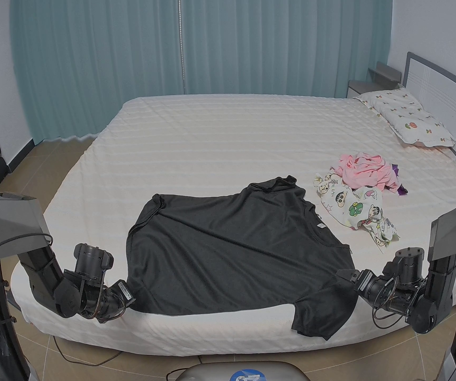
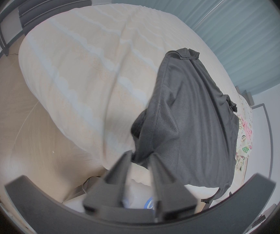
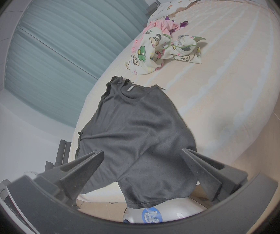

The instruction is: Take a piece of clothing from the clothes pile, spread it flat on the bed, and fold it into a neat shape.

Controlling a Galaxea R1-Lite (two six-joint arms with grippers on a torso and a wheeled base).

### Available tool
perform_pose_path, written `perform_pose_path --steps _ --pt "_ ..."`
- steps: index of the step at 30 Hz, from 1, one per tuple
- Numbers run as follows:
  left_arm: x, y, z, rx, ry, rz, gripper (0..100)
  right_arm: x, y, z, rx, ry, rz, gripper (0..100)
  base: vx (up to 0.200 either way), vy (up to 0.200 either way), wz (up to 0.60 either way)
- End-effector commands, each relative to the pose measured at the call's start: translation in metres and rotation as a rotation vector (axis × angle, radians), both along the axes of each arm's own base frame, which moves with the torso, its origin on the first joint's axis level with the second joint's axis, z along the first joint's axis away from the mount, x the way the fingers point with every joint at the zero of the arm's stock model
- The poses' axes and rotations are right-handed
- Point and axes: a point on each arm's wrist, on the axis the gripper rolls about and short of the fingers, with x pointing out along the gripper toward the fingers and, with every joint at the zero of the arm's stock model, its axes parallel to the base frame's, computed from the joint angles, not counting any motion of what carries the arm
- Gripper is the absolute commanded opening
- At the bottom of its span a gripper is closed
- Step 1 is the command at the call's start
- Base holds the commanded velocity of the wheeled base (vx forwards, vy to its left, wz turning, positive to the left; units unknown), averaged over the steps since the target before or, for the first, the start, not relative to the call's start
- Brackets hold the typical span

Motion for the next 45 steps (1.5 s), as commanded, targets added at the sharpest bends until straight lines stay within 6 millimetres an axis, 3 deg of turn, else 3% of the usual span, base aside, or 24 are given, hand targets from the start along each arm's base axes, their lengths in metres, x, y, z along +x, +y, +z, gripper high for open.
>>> perform_pose_path --steps 1,14,29,30,36,45 --pt "-0.004 0.001 -0.001 0.016 0.013 0.007 0 -0.006 -0.002 -0.002 -0.007 0.027 -0.004 100 0.000 0.000 0.00" --pt "-0.016 0.007 0.009 0.082 0.065 -0.019 0 -0.030 -0.018 -0.012 -0.123 0.108 0.099 100 0.000 0.000 0.00" --pt "-0.013 0.018 0.007 0.089 0.072 0.001 0 -0.008 -0.012 -0.039 -0.128 0.114 0.130 100 0.000 0.000 0.00" --pt "-0.013 0.017 0.007 0.089 0.074 0.000 0 -0.006 -0.011 -0.039 -0.128 0.107 0.130 0 0.000 0.000 0.00" --pt "-0.013 0.018 0.007 0.088 0.074 -0.005 0 -0.009 -0.013 -0.037 -0.137 0.107 0.129 0 0.000 0.000 0.00" --pt "-0.018 0.022 0.005 0.120 0.126 -0.040 0 -0.038 -0.030 -0.027 -0.196 0.165 0.147 0 0.000 0.000 0.00"
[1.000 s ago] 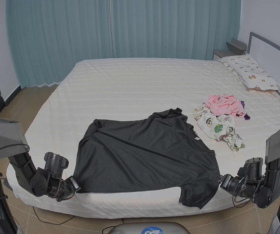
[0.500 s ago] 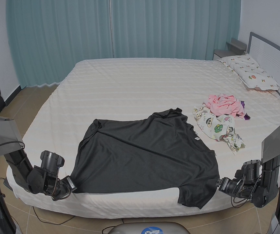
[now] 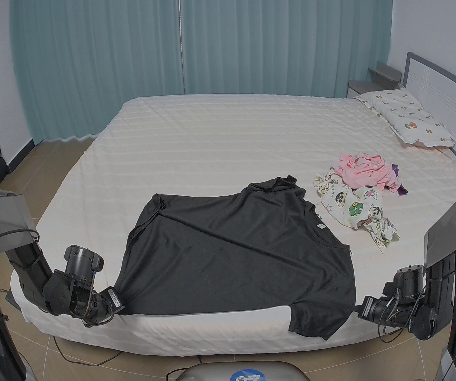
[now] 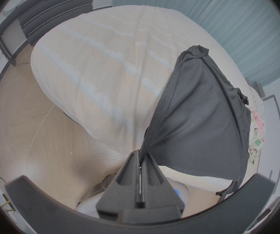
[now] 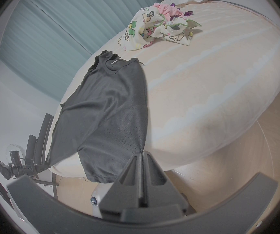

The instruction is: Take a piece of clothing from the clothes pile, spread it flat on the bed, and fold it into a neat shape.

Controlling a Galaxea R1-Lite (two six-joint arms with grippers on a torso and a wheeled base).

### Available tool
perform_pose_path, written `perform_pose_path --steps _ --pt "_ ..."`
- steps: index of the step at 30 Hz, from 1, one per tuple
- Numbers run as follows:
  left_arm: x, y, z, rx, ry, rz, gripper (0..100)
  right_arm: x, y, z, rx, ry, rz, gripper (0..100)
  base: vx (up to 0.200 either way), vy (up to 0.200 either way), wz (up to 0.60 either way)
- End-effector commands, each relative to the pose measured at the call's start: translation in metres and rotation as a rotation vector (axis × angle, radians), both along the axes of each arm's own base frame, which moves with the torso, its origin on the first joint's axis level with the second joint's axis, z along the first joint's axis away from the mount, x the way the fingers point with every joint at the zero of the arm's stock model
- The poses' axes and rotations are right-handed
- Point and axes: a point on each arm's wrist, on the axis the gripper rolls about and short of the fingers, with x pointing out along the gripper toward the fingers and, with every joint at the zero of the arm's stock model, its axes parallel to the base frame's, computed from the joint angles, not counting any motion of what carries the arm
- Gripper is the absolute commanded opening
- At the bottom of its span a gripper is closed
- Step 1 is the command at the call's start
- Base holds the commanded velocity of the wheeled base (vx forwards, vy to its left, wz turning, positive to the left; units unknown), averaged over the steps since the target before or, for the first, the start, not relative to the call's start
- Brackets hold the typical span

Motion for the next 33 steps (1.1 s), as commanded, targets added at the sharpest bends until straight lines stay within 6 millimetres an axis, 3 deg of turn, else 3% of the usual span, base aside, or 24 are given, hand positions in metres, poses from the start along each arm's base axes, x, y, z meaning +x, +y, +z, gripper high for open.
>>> perform_pose_path --steps 1,12,23,24,26,27,33 --pt "-0.002 0.004 0.000 0.014 0.033 -0.009 0 -0.012 -0.005 0.008 -0.002 0.018 -0.002 0 0.000 0.000 0.00" --pt "-0.004 0.018 -0.004 0.054 0.068 -0.021 0 -0.023 -0.002 0.004 -0.027 0.083 0.053 0 0.000 0.000 0.00" --pt "-0.010 0.017 -0.006 0.062 0.140 -0.062 0 -0.025 0.000 0.000 -0.059 0.102 0.099 0 0.000 0.000 0.00" --pt "-0.010 0.016 -0.006 0.060 0.140 -0.062 100 -0.025 0.000 0.000 -0.058 0.099 0.099 0 0.000 0.000 0.00" --pt "-0.010 0.016 -0.006 0.060 0.142 -0.066 100 -0.025 0.000 -0.001 -0.060 0.104 0.099 0 0.000 0.000 0.00" --pt "-0.009 0.016 -0.007 0.060 0.140 -0.064 100 -0.025 0.000 -0.003 -0.060 0.107 0.099 100 0.000 0.000 0.00" --pt "-0.005 0.019 -0.003 0.050 0.118 -0.047 100 -0.016 -0.001 0.008 -0.019 0.001 0.082 100 0.000 0.000 0.00"
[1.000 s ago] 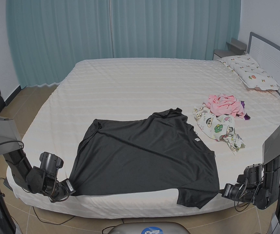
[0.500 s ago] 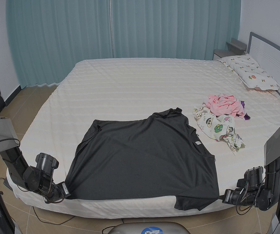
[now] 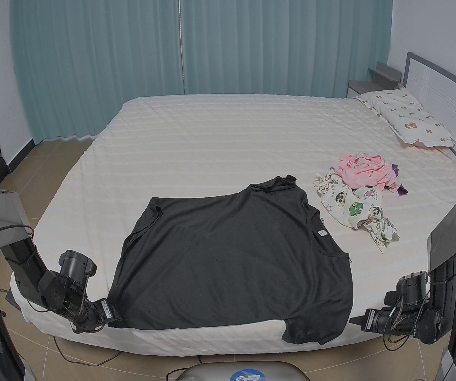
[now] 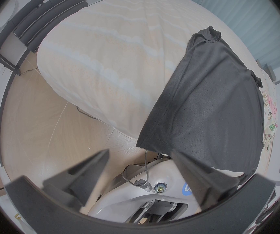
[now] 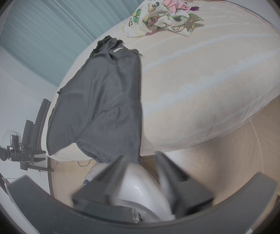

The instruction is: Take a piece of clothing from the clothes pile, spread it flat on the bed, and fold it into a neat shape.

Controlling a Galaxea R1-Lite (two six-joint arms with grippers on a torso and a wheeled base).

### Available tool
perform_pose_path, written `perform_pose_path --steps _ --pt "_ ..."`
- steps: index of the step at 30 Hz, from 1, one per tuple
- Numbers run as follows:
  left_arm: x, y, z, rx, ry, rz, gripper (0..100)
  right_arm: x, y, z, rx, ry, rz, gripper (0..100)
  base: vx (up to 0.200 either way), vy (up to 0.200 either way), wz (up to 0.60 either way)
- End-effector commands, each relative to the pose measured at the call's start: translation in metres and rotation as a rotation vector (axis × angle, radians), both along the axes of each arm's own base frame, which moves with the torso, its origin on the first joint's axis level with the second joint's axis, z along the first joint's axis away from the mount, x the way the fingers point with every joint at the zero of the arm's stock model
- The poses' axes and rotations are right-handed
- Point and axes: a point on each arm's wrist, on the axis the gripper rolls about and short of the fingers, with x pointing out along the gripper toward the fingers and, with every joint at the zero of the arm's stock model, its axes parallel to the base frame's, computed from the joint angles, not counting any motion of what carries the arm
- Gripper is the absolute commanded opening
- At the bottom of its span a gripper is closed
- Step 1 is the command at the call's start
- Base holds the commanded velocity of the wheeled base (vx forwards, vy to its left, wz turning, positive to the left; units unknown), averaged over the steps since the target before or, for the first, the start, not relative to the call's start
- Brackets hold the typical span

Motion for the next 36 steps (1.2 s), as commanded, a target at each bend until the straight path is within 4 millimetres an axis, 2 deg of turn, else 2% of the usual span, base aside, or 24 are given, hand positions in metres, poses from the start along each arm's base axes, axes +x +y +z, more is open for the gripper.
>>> perform_pose_path --steps 1,8,13,15,22,23,25,27,31,36 --pt "0.006 0.005 0.005 -0.020 -0.030 0.017 100 0.001 -0.003 0.010 0.048 -0.052 -0.026 100 0.000 0.000 0.00" --pt "0.017 0.014 0.036 -0.158 -0.166 0.050 100 0.023 -0.003 0.037 0.170 -0.202 -0.086 100 0.000 0.000 0.00" --pt "0.033 0.020 0.047 -0.240 -0.219 0.146 100 0.043 -0.002 0.040 0.190 -0.266 -0.099 100 0.000 0.000 0.00" --pt "0.035 0.021 0.047 -0.250 -0.221 0.155 100 0.047 -0.002 0.041 0.194 -0.280 -0.102 100 0.200 0.000 0.00" --pt "0.037 0.021 0.047 -0.291 -0.217 0.157 100 0.093 -0.003 0.042 0.193 -0.286 -0.119 100 0.200 0.000 0.00" --pt "0.037 0.021 0.047 -0.291 -0.219 0.156 100 0.104 -0.006 0.044 0.192 -0.290 -0.130 100 0.200 0.000 0.00" --pt "0.037 0.021 0.047 -0.291 -0.217 0.157 100 0.109 -0.007 0.045 0.191 -0.291 -0.136 100 0.200 0.000 0.00" --pt "0.038 0.021 0.045 -0.292 -0.212 0.157 100 0.129 -0.010 0.040 0.189 -0.261 -0.142 100 0.200 0.000 0.00" --pt "0.039 0.021 0.040 -0.292 -0.199 0.157 100 0.153 -0.008 0.027 0.189 -0.237 -0.140 100 0.050 0.000 0.00" --pt "0.039 0.021 0.040 -0.294 -0.197 0.158 100 0.174 0.001 0.009 0.187 -0.202 -0.118 100 0.000 0.000 0.00"
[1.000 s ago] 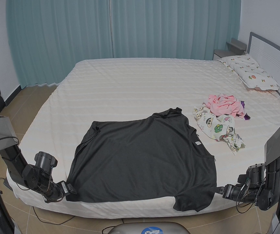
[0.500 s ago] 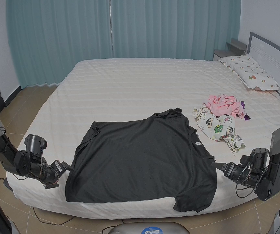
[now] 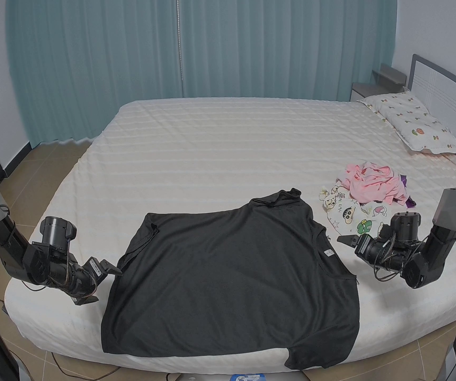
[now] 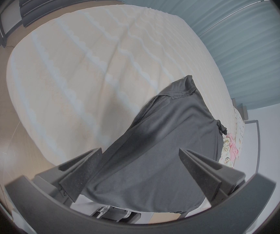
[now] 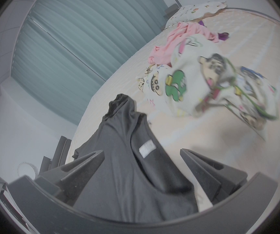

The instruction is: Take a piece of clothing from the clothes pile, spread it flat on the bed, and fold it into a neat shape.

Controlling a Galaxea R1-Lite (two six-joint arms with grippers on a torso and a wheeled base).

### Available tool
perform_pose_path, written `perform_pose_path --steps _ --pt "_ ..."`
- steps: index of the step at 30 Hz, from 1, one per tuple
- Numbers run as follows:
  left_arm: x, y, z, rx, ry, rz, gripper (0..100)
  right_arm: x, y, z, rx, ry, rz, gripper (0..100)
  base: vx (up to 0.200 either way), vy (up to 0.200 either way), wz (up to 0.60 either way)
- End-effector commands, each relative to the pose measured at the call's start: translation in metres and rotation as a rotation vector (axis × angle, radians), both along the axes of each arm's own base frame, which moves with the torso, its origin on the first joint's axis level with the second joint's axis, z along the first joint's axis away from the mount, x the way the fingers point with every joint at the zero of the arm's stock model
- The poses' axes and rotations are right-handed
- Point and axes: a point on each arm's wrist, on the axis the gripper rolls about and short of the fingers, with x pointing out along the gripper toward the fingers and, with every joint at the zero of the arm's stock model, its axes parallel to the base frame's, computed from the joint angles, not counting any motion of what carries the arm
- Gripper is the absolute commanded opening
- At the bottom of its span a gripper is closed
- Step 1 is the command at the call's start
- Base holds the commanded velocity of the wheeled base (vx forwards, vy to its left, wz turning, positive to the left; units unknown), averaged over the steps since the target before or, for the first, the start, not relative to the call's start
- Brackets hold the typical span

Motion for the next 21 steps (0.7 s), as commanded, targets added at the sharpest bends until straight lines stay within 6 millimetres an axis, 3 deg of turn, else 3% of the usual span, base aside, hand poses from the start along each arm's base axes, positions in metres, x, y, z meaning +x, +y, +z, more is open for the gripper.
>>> perform_pose_path --steps 1,8,9,21 --pt "0.001 0.000 -0.004 -0.006 0.011 -0.001 100 0.026 0.009 -0.032 -0.003 0.064 0.025 100 0.000 0.000 0.00" --pt "0.002 -0.001 -0.004 -0.015 0.013 -0.008 100 0.028 0.019 -0.045 -0.002 0.091 0.051 100 0.000 0.000 0.00" --pt "0.002 -0.001 -0.004 -0.015 0.011 -0.008 100 0.028 0.019 -0.045 0.004 0.095 0.058 0 0.000 0.000 0.00" --pt "0.001 -0.001 -0.004 -0.016 0.013 -0.007 100 0.028 0.001 -0.037 0.013 0.079 0.006 0 0.000 0.000 0.00"
